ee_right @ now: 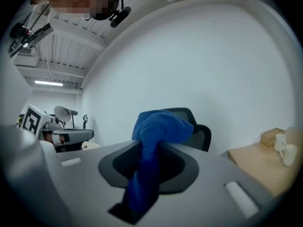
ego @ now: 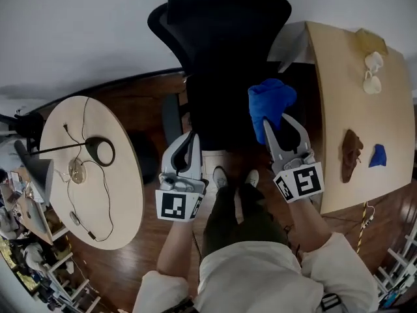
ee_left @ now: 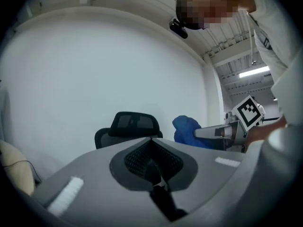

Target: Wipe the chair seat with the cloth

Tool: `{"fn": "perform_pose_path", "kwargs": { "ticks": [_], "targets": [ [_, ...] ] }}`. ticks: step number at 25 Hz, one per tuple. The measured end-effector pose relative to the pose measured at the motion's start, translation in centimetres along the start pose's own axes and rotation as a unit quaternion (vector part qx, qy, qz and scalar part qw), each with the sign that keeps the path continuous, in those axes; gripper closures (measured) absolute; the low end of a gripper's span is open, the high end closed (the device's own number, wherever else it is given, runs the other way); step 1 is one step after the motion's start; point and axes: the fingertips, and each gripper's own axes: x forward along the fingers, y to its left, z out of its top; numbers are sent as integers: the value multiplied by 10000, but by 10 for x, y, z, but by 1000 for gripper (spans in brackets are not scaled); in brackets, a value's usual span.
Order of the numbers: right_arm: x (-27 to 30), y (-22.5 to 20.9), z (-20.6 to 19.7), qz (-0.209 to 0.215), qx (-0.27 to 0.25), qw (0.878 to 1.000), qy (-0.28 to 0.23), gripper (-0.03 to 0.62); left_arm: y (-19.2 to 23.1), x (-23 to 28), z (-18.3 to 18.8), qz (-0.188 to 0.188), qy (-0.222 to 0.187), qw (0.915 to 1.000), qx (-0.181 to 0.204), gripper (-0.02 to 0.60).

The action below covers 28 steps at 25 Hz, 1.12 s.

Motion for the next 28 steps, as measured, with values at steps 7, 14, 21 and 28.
{"fn": "perform_pose_path", "kwargs": {
  "ticks": [7, 14, 21, 28],
  "targets": [
    [141, -63, -248, 63, 478, 9897, 1347, 497, 36, 53, -144, -23, 226, 9989, -414, 576],
    [282, -46, -534, 128, 1221, 9373, 3261, 497, 27, 43, -214, -497, 296, 9977, -348, 576],
    [356, -26, -671, 288, 642, 9031, 4237, 500, 34, 14, -271, -585, 413, 9971, -270, 576],
    [320, -72, -703, -3, 1083, 8867, 4494, 502, 31, 29, -273, -444, 404, 9982, 10, 576]
  ]
}}
